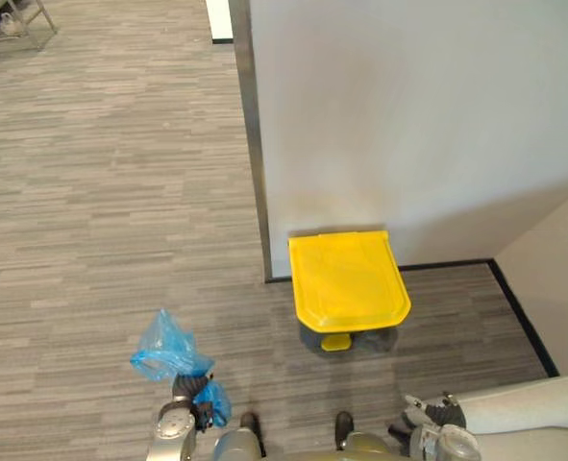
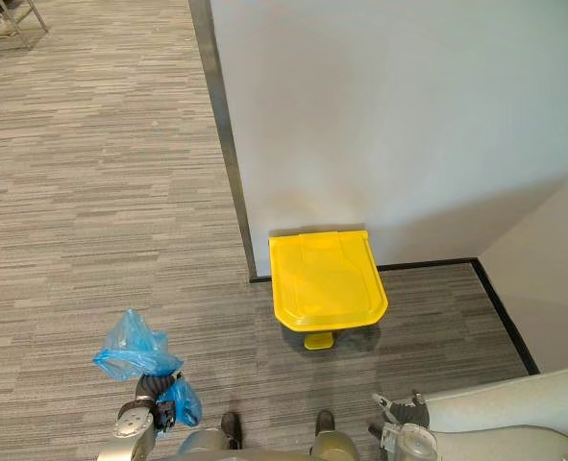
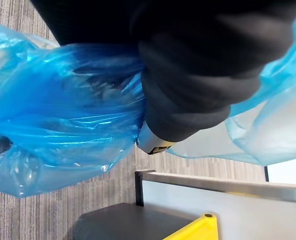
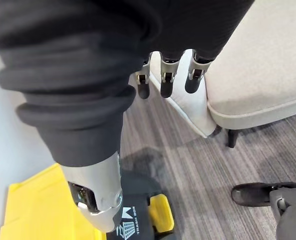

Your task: Gather rubbish on tea table into small bin, then transfer packed bag to large trash can.

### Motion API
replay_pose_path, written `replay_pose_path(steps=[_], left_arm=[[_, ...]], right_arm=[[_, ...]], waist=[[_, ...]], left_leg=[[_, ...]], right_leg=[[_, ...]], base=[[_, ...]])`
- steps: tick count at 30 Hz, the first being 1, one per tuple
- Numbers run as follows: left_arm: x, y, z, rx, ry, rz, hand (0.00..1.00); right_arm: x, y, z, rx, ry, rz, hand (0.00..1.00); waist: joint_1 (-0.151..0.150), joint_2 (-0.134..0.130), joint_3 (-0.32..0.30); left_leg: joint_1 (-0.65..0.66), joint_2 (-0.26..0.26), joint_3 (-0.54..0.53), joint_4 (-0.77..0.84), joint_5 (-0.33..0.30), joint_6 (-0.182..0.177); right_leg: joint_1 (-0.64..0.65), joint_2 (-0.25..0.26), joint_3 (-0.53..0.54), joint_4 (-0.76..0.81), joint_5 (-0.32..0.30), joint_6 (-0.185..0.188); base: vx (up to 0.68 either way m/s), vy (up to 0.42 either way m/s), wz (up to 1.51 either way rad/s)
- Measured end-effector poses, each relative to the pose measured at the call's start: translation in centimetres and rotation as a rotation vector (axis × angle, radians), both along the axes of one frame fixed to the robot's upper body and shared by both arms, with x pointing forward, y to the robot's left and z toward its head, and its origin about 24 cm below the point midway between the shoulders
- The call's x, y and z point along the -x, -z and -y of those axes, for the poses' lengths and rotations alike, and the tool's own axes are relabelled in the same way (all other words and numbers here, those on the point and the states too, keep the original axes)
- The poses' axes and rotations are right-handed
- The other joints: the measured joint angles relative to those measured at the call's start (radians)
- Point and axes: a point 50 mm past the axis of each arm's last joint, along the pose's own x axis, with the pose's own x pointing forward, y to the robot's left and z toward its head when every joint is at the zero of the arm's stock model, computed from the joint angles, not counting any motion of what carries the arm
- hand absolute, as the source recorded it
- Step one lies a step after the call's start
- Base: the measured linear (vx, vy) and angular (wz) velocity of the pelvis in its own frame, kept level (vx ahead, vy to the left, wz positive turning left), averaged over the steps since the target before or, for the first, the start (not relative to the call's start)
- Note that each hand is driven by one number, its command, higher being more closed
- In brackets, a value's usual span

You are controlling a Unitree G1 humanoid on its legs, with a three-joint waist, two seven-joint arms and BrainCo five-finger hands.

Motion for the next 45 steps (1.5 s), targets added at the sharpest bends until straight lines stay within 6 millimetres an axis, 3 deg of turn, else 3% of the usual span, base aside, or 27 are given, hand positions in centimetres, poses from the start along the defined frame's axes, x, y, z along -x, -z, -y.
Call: replay_pose_path(steps=[1, 4, 6, 7, 9, 10, 12, 13, 14, 16, 18, 20, 22, 24, 27, 28, 31, 33, 34, 36, 37, 41, 42, 43, 44, 45], left_arm=[[0.0, 0.0, 0.0, 0.001, -0.004, 0.003, 1.0], [-0.3, -0.3, 0.0, 0.0, -0.003, 0.019, 1.0], [-0.7, -0.5, -0.1, -0.002, -0.002, 0.033, 1.0], [-1.2, -0.8, 0.0, 0.0, -0.001, 0.048, 1.0], [-1.8, -1.1, -0.4, -0.014, 0.008, 0.063, 1.0], [-2.9, -1.7, -0.3, -0.012, 0.016, 0.093, 1.0], [-4.1, -2.2, 0.2, -0.004, 0.02, 0.128, 1.0], [-4.7, -2.3, 1.1, 0.014, 0.018, 0.139, 1.0], [-5.0, -2.4, 1.4, 0.018, 0.024, 0.147, 1.0], [-5.8, -2.9, 1.2, 0.008, 0.031, 0.169, 1.0], [-5.7, -2.8, 1.5, 0.016, 0.027, 0.165, 1.0], [-5.5, -2.6, 2.0, 0.032, 0.022, 0.163, 1.0], [-4.5, -1.9, 2.5, 0.056, 0.016, 0.134, 1.0], [-4.3, -1.7, 3.3, 0.079, 0.029, 0.127, 1.0], [-5.4, -2.6, 3.6, 0.08, 0.041, 0.173, 1.0], [-5.5, -2.7, 3.5, 0.075, 0.046, 0.181, 1.0], [-6.1, -3.6, 2.7, 0.036, 0.094, 0.216, 1.0], [-6.5, -4.2, 2.3, 0.007, 0.118, 0.243, 1.0], [-6.9, -4.6, 2.2, -0.006, 0.132, 0.26, 1.0], [-7.1, -4.8, 2.3, -0.009, 0.144, 0.264, 1.0], [-8.1, -5.4, 2.8, -0.012, 0.166, 0.298, 1.0], [-10.7, -7.8, 3.2, -0.029, 0.199, 0.401, 1.0], [-11.8, -9.2, 3.6, -0.022, 0.208, 0.464, 1.0], [-12.4, -10.1, 4.2, -0.011, 0.224, 0.512, 1.0], [-12.9, -10.9, 4.3, -0.006, 0.226, 0.546, 1.0], [-13.8, -12.4, 4.6, -0.014, 0.251, 0.609, 1.0]], right_arm=[[-0.5, -0.2, 0.0, 0.004, -0.005, 0.018, 0.0], [-0.9, -0.6, -0.1, 0.01, -0.014, 0.039, 0.0], [-1.0, -0.6, -0.5, 0.001, -0.012, 0.05, 0.0], [-0.9, -0.4, -1.0, -0.013, -0.01, 0.049, 0.0], [-1.1, -0.4, -1.3, -0.023, -0.01, 0.054, 0.0], [-1.4, -0.6, -1.2, -0.019, -0.012, 0.064, 0.0], [-1.4, -0.8, -0.7, 0.0, -0.006, 0.061, 0.0], [-1.7, -1.2, 0.2, 0.028, -0.004, 0.071, 0.0], [-1.6, -1.5, 0.8, 0.046, 0.006, 0.078, 0.0], [-0.9, -1.7, 1.8, 0.057, 0.074, 0.089, 0.0], [1.1, -1.5, 3.1, 0.066, 0.161, 0.055, 0.0], [1.9, -1.2, 3.0, 0.06, 0.167, 0.027, 0.0], [1.1, -1.3, 2.5, 0.049, 0.151, 0.045, 0.0], [0.7, -1.1, 1.7, 0.034, 0.131, 0.053, 0.0], [-2.2, -1.6, -0.3, 0.004, 0.033, 0.11, 0.0], [-3.3, -2.0, -0.9, 0.001, -0.008, 0.134, 0.0], [-8.4, -4.7, -4.0, 0.012, -0.217, 0.288, 0.0], [-12.5, -7.6, -6.0, 0.042, -0.345, 0.422, 0.0], [-15.3, -10.0, -7.0, 0.076, -0.424, 0.505, 0.0], [-16.4, -11.0, -7.2, 0.108, -0.463, 0.534, 0.0], [-19.0, -14.0, -6.8, 0.208, -0.541, 0.603, 0.0], [-22.2, -18.5, -4.9, 0.342, -0.564, 0.676, 0.0], [-23.3, -20.8, -4.2, 0.401, -0.566, 0.721, 0.0], [-23.7, -22.0, -3.2, 0.443, -0.554, 0.739, 0.0], [-24.0, -22.8, -3.1, 0.46, -0.547, 0.751, 0.0], [-24.7, -24.2, -2.9, 0.483, -0.541, 0.777, 0.0]], waist=[[0.0, 0.003, 0.019], [-0.001, -0.004, 0.043], [-0.001, -0.004, 0.085], [0.0, -0.015, 0.104], [0.002, -0.025, 0.118], [0.0, -0.031, 0.143], [-0.002, -0.033, 0.179], [-0.003, -0.004, 0.196], [0.0, 0.009, 0.201], [-0.004, 0.01, 0.199], [-0.008, 0.026, 0.175], [-0.005, 0.038, 0.136], [-0.007, 0.05, 0.101], [-0.015, 0.054, 0.067], [-0.022, 0.049, 0.063], [-0.025, 0.05, 0.063], [-0.008, 0.048, 0.062], [0.002, 0.049, 0.061], [0.006, 0.046, 0.067], [0.009, 0.049, 0.069], [0.022, 0.054, 0.078], [0.019, 0.048, 0.107], [0.026, 0.066, 0.143], [-0.015, 0.071, 0.16], [-0.012, 0.072, 0.174], [-0.004, 0.057, 0.195]], left_leg=[[-0.022, 0.016, -0.003, 0.098, -0.062, 0.002], [-0.05, 0.03, -0.024, 0.241, -0.166, 0.012], [-0.032, 0.03, -0.04, 0.273, -0.195, 0.026], [-0.017, 0.034, -0.058, 0.284, -0.204, 0.035], [-0.007, 0.034, -0.064, 0.289, -0.213, 0.033], [-0.001, 0.034, -0.076, 0.321, -0.238, 0.026], [0.006, 0.032, -0.1, 0.4, -0.295, 0.009], [0.016, 0.045, -0.138, 0.437, -0.334, -0.004], [0.022, 0.05, -0.148, 0.432, -0.341, -0.012], [0.028, 0.042, -0.199, 0.402, -0.349, -0.028], [0.076, 0.067, -0.26, 0.317, -0.341, -0.053], [0.071, 0.082, -0.3, 0.369, -0.333, -0.064], [0.072, 0.1, -0.298, 0.475, -0.33, -0.073], [0.084, 0.1, -0.293, 0.439, -0.305, -0.074], [0.109, 0.101, -0.276, 0.243, -0.285, -0.075], [0.107, 0.101, -0.272, 0.221, -0.283, -0.072], [0.073, 0.103, -0.258, 0.175, -0.287, -0.066], [0.025, 0.112, -0.255, 0.156, -0.298, -0.049], [-0.002, 0.116, -0.255, 0.137, -0.307, -0.055], [-0.011, 0.119, -0.256, 0.136, -0.305, -0.058], [-0.021, 0.123, -0.275, 0.133, -0.304, -0.059], [-0.08, 0.098, -0.363, 0.133, -0.297, -0.063], [-0.113, 0.089, -0.396, 0.211, -0.298, -0.059], [-0.117, 0.079, -0.391, 0.22, -0.298, -0.089], [-0.119, 0.083, -0.403, 0.224, -0.309, -0.115], [-0.126, 0.081, -0.41, 0.214, -0.299, -0.112]], right_leg=[[-0.022, 0.002, 0.011, 0.095, -0.052, 0.007], [-0.071, -0.017, 0.002, 0.29, -0.141, 0.025], [-0.172, -0.035, -0.023, 0.524, -0.152, -0.001], [-0.22, -0.032, -0.049, 0.525, -0.168, -0.018], [-0.261, -0.033, -0.075, 0.479, -0.155, -0.015], [-0.3, -0.032, -0.106, 0.349, -0.099, -0.002], [-0.293, -0.033, -0.122, 0.239, -0.044, -0.006], [-0.293, -0.024, -0.122, 0.309, -0.056, -0.01], [-0.309, -0.015, -0.112, 0.361, -0.087, -0.002], [-0.351, -0.009, -0.079, 0.475, -0.126, -0.03], [-0.33, -0.006, -0.146, 0.519, -0.211, -0.037], [-0.318, 0.027, -0.182, 0.5, -0.245, -0.062], [-0.289, 0.085, -0.205, 0.456, -0.249, -0.084], [-0.285, 0.111, -0.238, 0.418, -0.236, -0.11], [-0.313, 0.11, -0.252, 0.394, -0.217, -0.168], [-0.322, 0.11, -0.251, 0.389, -0.212, -0.165], [-0.378, 0.123, -0.234, 0.366, -0.171, -0.139], [-0.429, 0.142, -0.221, 0.336, -0.125, -0.103], [-0.459, 0.153, -0.212, 0.313, -0.092, -0.06], [-0.463, 0.16, -0.208, 0.299, -0.079, -0.044], [-0.468, 0.178, -0.201, 0.278, -0.06, -0.051], [-0.471, 0.211, -0.206, 0.157, -0.064, 0.0], [-0.512, 0.212, -0.181, 0.262, -0.094, 0.003], [-0.501, 0.201, -0.099, 0.312, -0.046, -0.087], [-0.506, 0.211, -0.096, 0.313, -0.044, -0.118], [-0.507, 0.214, -0.102, 0.282, -0.011, -0.141]], base=[[0.01, 0.063, -0.14], [-0.01, 0.064, 0.09], [0.03, 0.008, 0.2], [0.04, -0.016, 0.19], [0.09, -0.077, 0.22], [0.13, -0.111, 0.29], [0.14, -0.159, 0.47], [0.2, -0.226, 0.36], [0.18, -0.208, 0.31], [0.27, -0.339, 0.56], [0.41, -0.401, 0.73], [0.33, -0.194, 0.3], [0.36, -0.181, -0.22], [0.34, -0.16, 0.12], [0.1, -0.092, 0.19], [-0.04, -0.03, 0.01], [-0.1, -0.026, -0.15], [-0.17, -0.066, -0.27], [-0.14, -0.064, -0.21], [-0.13, -0.093, -0.13], [-0.13, -0.123, -0.07], [-0.08, -0.13, 0.15], [0.01, -0.074, 0.58], [0.06, -0.033, 0.6], [0.03, -0.044, 0.55], [-0.05, -0.065, 0.06]])
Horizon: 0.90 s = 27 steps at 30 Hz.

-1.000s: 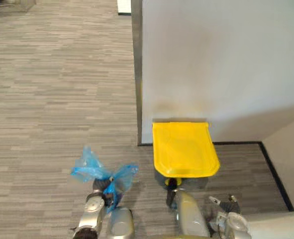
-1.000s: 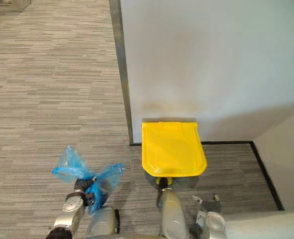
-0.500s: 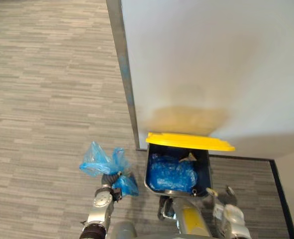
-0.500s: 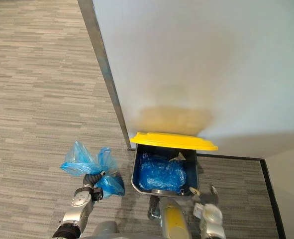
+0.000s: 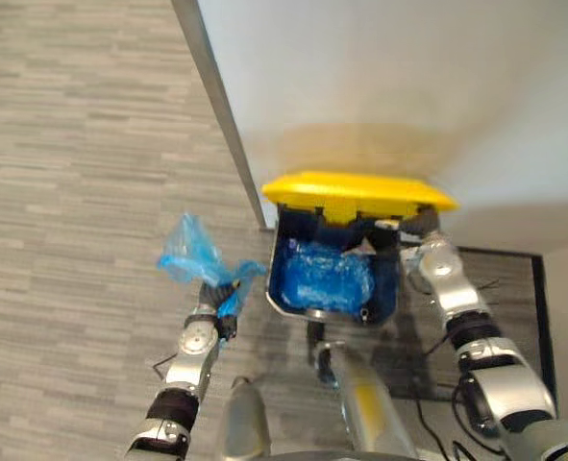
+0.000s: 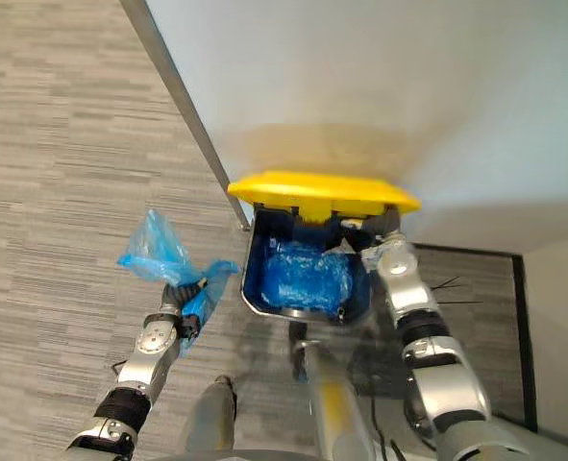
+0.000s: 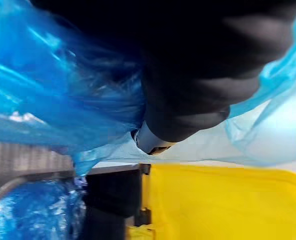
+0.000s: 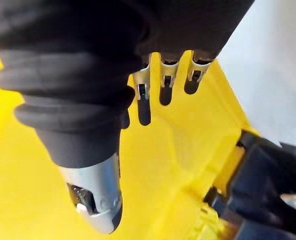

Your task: Gather rubbish on tea table into small bin, then transfer packed bag to large trash can.

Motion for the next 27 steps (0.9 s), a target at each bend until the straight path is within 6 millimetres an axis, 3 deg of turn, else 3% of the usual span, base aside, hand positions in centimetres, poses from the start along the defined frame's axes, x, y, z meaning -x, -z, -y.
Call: replay_pose_path(steps=[4, 5, 12, 15, 18, 19, 24, 27], left_arm=[[-1.3, -3.2, 2.7, -0.006, 0.12, 0.128, 1.0], [-1.8, -4.7, 4.2, -0.001, 0.182, 0.181, 1.0], [-3.1, -9.5, 10.5, -0.014, 0.391, 0.356, 1.0], [-3.9, -10.2, 11.6, -0.055, 0.403, 0.374, 1.0], [-5.7, -9.3, 12.1, -0.141, 0.371, 0.299, 1.0], [-6.3, -8.9, 12.1, -0.185, 0.364, 0.262, 0.0], [-7.3, -7.3, 12.6, -0.294, 0.345, 0.14, 0.0], [-7.5, -6.5, 12.6, -0.324, 0.315, 0.088, 0.0]], right_arm=[[-0.8, -2.4, 0.6, 0.031, 0.01, 0.05, 0.0], [-0.8, -2.7, 0.8, 0.035, 0.013, 0.057, 0.0], [-1.4, -3.6, -1.4, 0.061, -0.062, 0.083, 0.0], [-1.4, -4.0, -2.8, 0.059, -0.106, 0.11, 0.0], [-1.6, -5.4, -5.3, 0.065, -0.18, 0.162, 0.0], [-1.8, -6.1, -6.3, 0.071, -0.209, 0.182, 0.0], [-1.7, -9.4, -9.7, 0.059, -0.304, 0.292, 0.0], [-1.1, -10.3, -11.3, 0.008, -0.347, 0.345, 0.0]], waist=[[-0.004, -0.001, 0.013], [-0.002, -0.013, 0.024], [-0.003, -0.024, 0.068], [-0.002, -0.027, 0.09], [-0.004, -0.035, 0.099], [-0.011, -0.045, 0.111], [-0.029, -0.068, 0.134], [-0.037, -0.077, 0.147]], left_leg=[[-0.047, -0.021, 0.002, 0.044, -0.005, 0.008], [-0.048, -0.034, -0.001, 0.043, -0.01, 0.019], [-0.116, -0.039, 0.04, 0.079, -0.008, 0.04], [-0.117, -0.032, 0.049, 0.078, -0.003, 0.03], [-0.135, -0.025, 0.06, 0.077, 0.001, 0.022], [-0.136, -0.021, 0.075, 0.078, 0.001, 0.021], [-0.174, -0.002, 0.122, 0.104, -0.003, 0.023], [-0.188, 0.003, 0.148, 0.118, -0.014, 0.028]], right_leg=[[0.013, -0.002, -0.023, -0.126, 0.07, 0.013], [0.03, -0.007, -0.025, -0.173, 0.103, 0.027], [0.038, -0.013, 0.016, -0.258, 0.152, 0.084], [0.034, -0.007, 0.016, -0.26, 0.166, 0.073], [0.003, 0.0, 0.019, -0.253, 0.172, 0.073], [-0.005, 0.001, 0.019, -0.252, 0.188, 0.058], [-0.068, 0.015, 0.036, -0.233, 0.2, 0.039], [-0.1, 0.016, 0.042, -0.198, 0.191, 0.027]], base=[[-0.14, 0.002, 0.18], [-0.15, 0.066, 0.11], [-0.14, 0.066, 0.0], [-0.01, 0.0, -0.06], [0.04, -0.017, -0.19], [0.06, -0.007, -0.28], [0.08, 0.015, -0.24], [0.08, 0.052, -0.15]])
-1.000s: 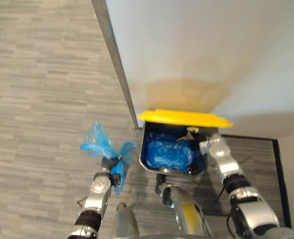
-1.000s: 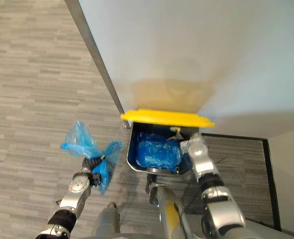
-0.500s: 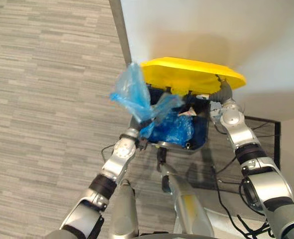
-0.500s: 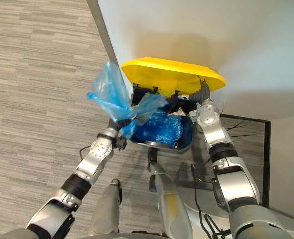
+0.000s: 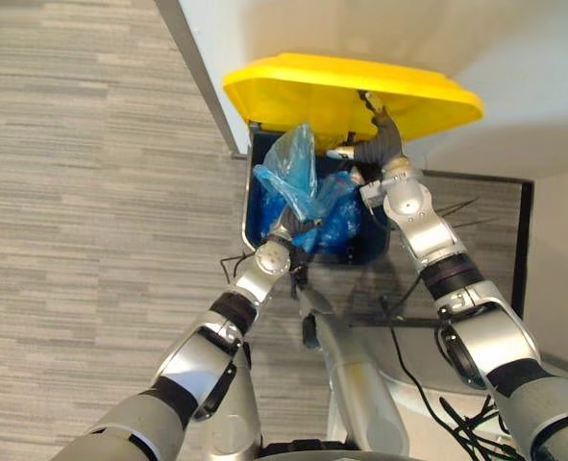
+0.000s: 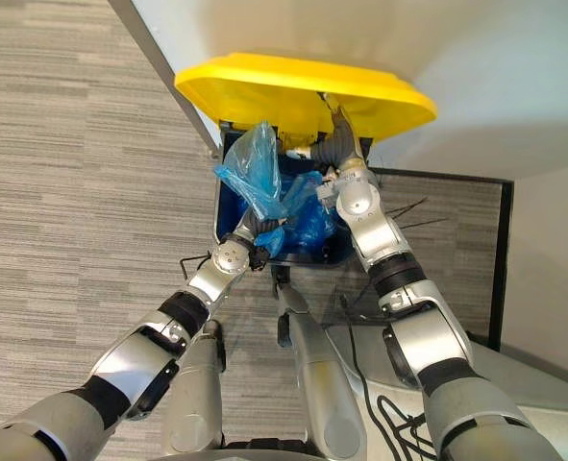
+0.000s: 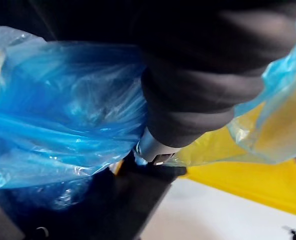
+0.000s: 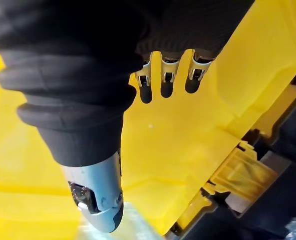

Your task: Gather rubbish on tea table into small bin, then transfer packed bag to large trash can.

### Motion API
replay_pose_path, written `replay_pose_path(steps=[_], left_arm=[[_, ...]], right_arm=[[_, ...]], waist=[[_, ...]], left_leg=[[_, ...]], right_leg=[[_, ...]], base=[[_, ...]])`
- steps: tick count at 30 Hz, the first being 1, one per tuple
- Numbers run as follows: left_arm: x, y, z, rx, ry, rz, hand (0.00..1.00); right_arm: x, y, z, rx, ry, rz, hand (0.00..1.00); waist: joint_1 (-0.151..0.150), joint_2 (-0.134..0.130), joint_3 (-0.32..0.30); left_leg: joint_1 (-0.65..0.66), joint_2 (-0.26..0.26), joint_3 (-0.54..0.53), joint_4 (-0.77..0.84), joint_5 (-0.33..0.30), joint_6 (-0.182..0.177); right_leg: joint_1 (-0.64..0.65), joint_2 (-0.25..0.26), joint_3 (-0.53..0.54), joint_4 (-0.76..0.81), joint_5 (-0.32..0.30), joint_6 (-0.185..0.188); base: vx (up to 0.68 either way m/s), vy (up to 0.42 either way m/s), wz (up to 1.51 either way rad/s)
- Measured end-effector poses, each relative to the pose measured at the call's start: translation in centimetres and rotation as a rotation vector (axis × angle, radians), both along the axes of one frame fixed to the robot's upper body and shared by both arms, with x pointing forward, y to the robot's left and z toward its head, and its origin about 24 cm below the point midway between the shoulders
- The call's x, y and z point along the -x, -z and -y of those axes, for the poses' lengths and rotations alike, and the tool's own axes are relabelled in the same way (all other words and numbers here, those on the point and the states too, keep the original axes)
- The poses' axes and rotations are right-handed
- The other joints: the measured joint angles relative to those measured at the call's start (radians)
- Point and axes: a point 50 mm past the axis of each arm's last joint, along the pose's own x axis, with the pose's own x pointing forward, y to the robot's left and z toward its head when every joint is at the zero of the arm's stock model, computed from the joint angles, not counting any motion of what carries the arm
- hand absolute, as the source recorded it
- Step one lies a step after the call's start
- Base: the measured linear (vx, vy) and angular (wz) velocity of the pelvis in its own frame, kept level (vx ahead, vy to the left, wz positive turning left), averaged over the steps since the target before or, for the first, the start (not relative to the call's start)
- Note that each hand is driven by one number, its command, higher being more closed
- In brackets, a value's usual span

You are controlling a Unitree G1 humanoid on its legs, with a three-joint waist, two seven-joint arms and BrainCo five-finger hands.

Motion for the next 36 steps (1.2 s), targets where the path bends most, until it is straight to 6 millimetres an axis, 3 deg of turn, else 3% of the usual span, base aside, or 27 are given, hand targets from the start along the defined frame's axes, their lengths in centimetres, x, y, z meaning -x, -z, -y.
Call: replay_pose_path(steps=[6, 10, 12, 17, 18, 22, 23, 25, 26, 27, 28, 30, 31, 32, 33, 34, 35, 36], left_arm=[[0.1, 0.5, -0.2, -0.087, -0.013, 0.002, 0.0], [0.7, 1.4, 0.1, -0.094, -0.006, -0.018, 0.0], [1.2, 2.3, -0.1, -0.106, -0.005, -0.039, 0.0], [2.3, 4.2, -2.2, -0.088, -0.053, -0.073, 0.0], [3.1, 5.4, -3.9, -0.083, -0.093, -0.1, 0.0], [5.5, 8.9, -8.6, -0.049, -0.228, -0.208, 0.0], [6.9, 10.0, -10.6, -0.019, -0.292, -0.239, 0.0], [10.4, 12.3, -13.9, 0.028, -0.402, -0.317, 0.0], [12.5, 13.5, -15.2, 0.048, -0.459, -0.36, 0.0], [13.4, 14.0, -15.8, 0.063, -0.489, -0.381, 0.0], [15.4, 14.8, -17.2, 0.093, -0.542, -0.422, 0.0], [18.6, 15.9, -18.4, 0.101, -0.572, -0.486, 0.0], [19.3, 16.2, -18.6, 0.104, -0.576, -0.503, 0.0], [20.7, 16.6, -18.5, 0.115, -0.578, -0.532, 0.0], [21.6, 16.9, -18.4, 0.122, -0.575, -0.556, 0.0], [22.4, 17.3, -18.1, 0.141, -0.573, -0.583, 0.0], [22.5, 17.4, -17.9, 0.151, -0.577, -0.587, 0.0], [22.7, 17.8, -16.9, 0.191, -0.571, -0.605, 0.0]], right_arm=[[0.8, -0.6, -2.6, 0.016, -0.089, 0.042, 0.0], [1.3, -1.2, -3.2, 0.027, -0.119, 0.08, 0.0], [1.8, -0.4, -2.7, 0.02, -0.117, 0.077, 0.0], [2.9, 5.8, -0.4, 0.036, -0.052, -0.081, 0.0], [3.8, 8.4, 0.4, 0.028, -0.043, -0.156, 0.0], [6.4, 14.3, 2.8, -0.04, 0.032, -0.339, 0.0], [7.7, 16.6, 3.6, -0.065, 0.065, -0.413, 0.0], [10.3, 20.1, 5.0, -0.069, 0.108, -0.538, 0.0], [11.9, 22.0, 6.0, -0.052, 0.141, -0.608, 0.0], [12.7, 22.8, 6.5, -0.049, 0.158, -0.643, 0.0], [14.6, 25.0, 7.6, -0.048, 0.198, -0.739, 0.0], [19.4, 28.7, 9.3, -0.084, 0.287, -0.919, 0.0], [20.5, 29.5, 9.6, -0.087, 0.301, -0.962, 0.0], [22.5, 30.5, 10.0, -0.102, 0.326, -1.023, 0.0], [23.7, 31.1, 10.1, -0.116, 0.342, -1.056, 0.0], [25.1, 31.7, 10.1, -0.141, 0.37, -1.096, 0.0], [25.3, 31.8, 10.2, -0.144, 0.375, -1.104, 0.0], [25.9, 32.2, 10.5, -0.148, 0.395, -1.128, 0.0]], waist=[[0.001, 0.0, 0.0], [-0.015, 0.0, -0.001], [-0.018, -0.001, -0.001], [-0.012, -0.008, -0.019], [-0.006, -0.013, -0.041], [0.005, -0.025, -0.053], [0.012, -0.045, -0.066], [0.015, -0.058, -0.08], [0.013, -0.043, -0.095], [0.016, -0.029, -0.1], [0.013, -0.022, -0.106], [0.01, -0.007, -0.135], [0.01, -0.014, -0.152], [0.014, -0.028, -0.181], [0.02, -0.024, -0.199], [0.024, -0.044, -0.235], [0.024, -0.043, -0.243], [0.039, -0.032, -0.278]], left_leg=[[0.0, 0.0, 0.045, 0.01, -0.009, 0.016], [0.005, 0.0, 0.077, -0.005, -0.002, 0.004], [0.007, 0.0, 0.088, -0.002, 0.004, -0.006], [0.065, 0.001, 0.088, 0.022, 0.004, -0.005], [0.072, -0.002, 0.085, 0.05, -0.004, 0.01], [0.133, -0.039, 0.088, 0.085, -0.014, 0.045], [0.165, -0.077, 0.109, 0.061, -0.001, 0.07], [0.219, -0.123, 0.166, 0.031, 0.027, 0.118], [0.224, -0.096, 0.198, 0.013, 0.049, 0.151], [0.223, -0.083, 0.208, 0.005, 0.056, 0.156], [0.239, -0.073, 0.212, -0.023, 0.078, 0.158], [0.251, -0.067, 0.192, -0.073, 0.111, 0.157], [0.252, -0.066, 0.191, -0.086, 0.123, 0.154], [0.253, -0.068, 0.191, -0.11, 0.14, 0.145], [0.249, -0.069, 0.19, -0.128, 0.152, 0.134], [0.24, -0.069, 0.184, -0.155, 0.174, 0.114], [0.236, -0.068, 0.184, -0.162, 0.18, 0.11], [0.224, -0.069, 0.19, -0.202, 0.207, 0.092]], right_leg=[[-0.016, -0.011, 0.015, 0.031, -0.014, -0.011], [-0.018, -0.039, 0.013, 0.034, -0.02, -0.009], [-0.01, -0.056, 0.005, 0.039, -0.016, -0.014], [0.074, -0.073, -0.012, 0.043, -0.019, -0.01], [0.094, -0.074, -0.013, 0.046, -0.019, -0.008], [0.167, -0.094, 0.005, 0.048, -0.004, 0.012], [0.178, -0.117, 0.032, 0.046, 0.009, 0.032], [0.234, -0.144, 0.081, -0.034, 0.036, 0.097], [0.235, -0.157, 0.056, -0.034, 0.003, 0.148], [0.212, -0.157, 0.037, 0.056, -0.023, 0.141], [0.18, -0.163, 0.025, 0.302, -0.085, 0.06], [0.206, -0.178, 0.016, 0.616, -0.207, 0.013], [0.228, -0.187, 0.021, 0.655, -0.234, 0.012], [0.29, -0.206, 0.034, 0.682, -0.277, 0.022], [0.345, -0.213, 0.057, 0.636, -0.326, 0.049], [0.425, -0.201, 0.059, 0.465, -0.405, 0.089], [0.439, -0.199, 0.054, 0.427, -0.415, 0.088], [0.474, -0.187, 0.04, 0.287, -0.433, 0.066]], base=[[0.03, 0.045, -0.06], [0.02, 0.032, 0.14], [0.02, 0.067, 0.2], [-0.02, 0.078, 0.17], [-0.06, 0.095, 0.03], [-0.11, 0.129, 0.0], [-0.13, 0.113, -0.21], [-0.23, 0.135, -0.44], [-0.27, 0.09, -0.5], [-0.34, 0.088, -0.46], [-0.27, 0.044, -0.16], [-0.19, -0.002, 0.1], [-0.14, -0.106, 0.07], [-0.09, -0.128, -0.06], [-0.09, -0.185, -0.14], [-0.06, -0.154, -0.13], [-0.05, -0.19, -0.23], [-0.03, -0.113, -0.16]])
